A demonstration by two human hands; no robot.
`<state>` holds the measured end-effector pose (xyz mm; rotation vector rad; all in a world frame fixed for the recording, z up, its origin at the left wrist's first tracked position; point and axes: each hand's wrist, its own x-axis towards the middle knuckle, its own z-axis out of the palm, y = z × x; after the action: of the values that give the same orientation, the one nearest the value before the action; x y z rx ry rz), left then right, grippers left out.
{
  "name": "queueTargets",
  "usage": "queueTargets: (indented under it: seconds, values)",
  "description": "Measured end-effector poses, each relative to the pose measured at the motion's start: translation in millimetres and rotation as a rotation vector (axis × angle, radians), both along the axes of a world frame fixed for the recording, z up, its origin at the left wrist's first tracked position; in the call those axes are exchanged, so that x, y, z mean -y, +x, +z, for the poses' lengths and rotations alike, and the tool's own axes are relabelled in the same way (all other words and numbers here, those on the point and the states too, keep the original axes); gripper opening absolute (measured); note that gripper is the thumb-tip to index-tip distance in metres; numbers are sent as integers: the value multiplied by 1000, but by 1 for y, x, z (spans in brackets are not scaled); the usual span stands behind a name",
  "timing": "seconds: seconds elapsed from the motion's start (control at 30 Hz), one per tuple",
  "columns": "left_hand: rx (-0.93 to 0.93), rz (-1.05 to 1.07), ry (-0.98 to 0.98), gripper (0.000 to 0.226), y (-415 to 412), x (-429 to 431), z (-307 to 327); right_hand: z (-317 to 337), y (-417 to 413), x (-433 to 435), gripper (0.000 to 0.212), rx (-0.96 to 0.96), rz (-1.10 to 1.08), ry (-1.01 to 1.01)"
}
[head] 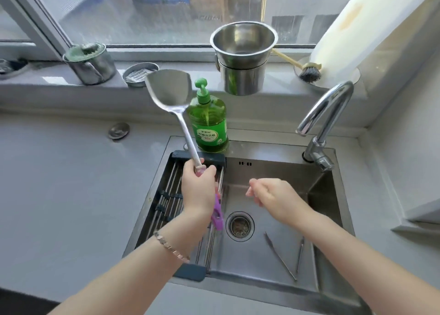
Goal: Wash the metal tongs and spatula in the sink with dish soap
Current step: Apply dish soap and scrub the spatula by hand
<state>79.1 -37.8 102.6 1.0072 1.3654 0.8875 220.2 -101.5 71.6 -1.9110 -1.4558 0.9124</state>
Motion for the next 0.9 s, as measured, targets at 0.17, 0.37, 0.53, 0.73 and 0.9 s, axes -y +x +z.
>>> queueTargets:
  seconds: [0.17,0.37,0.53,0.73,0.9]
  values:
    - [-301,-330,-22,22,-52,-22,-4,42,22,-55,29,-111,-191,55]
    - [-706,-733,22,17,-96,-55,3,96,19,-141,27,-322,-314,79]
    - [-825,-957,35,12,-92,-90,-7,84,-2,-205,25,-659,-352,-234]
    - [-1181,-1057,237,14,-70,-119,-15,75,-8,-248,40,-800,-377,-398]
    - [-1124,-1120,274,21,-56,-126,-33,67,-6,-264,37,-828,-373,-453]
